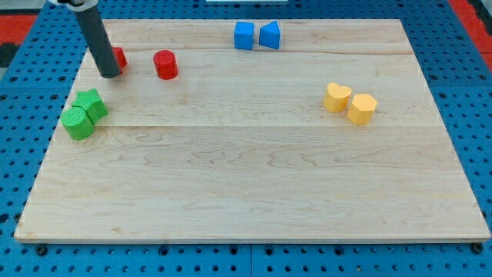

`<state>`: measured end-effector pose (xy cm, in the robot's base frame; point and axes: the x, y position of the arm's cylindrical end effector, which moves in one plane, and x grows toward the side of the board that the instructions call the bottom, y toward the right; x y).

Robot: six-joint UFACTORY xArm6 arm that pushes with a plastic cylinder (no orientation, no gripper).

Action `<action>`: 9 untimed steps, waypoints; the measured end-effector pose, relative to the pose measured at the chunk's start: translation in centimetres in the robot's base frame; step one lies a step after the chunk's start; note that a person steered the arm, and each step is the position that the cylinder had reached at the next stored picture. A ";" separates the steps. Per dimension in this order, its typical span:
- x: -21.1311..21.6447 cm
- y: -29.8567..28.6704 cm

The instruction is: Move the red blocks to the top left corner

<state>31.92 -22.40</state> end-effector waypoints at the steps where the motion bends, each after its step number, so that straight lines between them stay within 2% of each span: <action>1: -4.4 0.6; 2: -4.3 0.2; 3: 0.2 -0.1; 4: 3.5 3.8; 6: 2.5 9.2; 7: 0.6 9.9; 8: -3.0 9.6; 9: -3.3 11.4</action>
<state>28.65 -11.01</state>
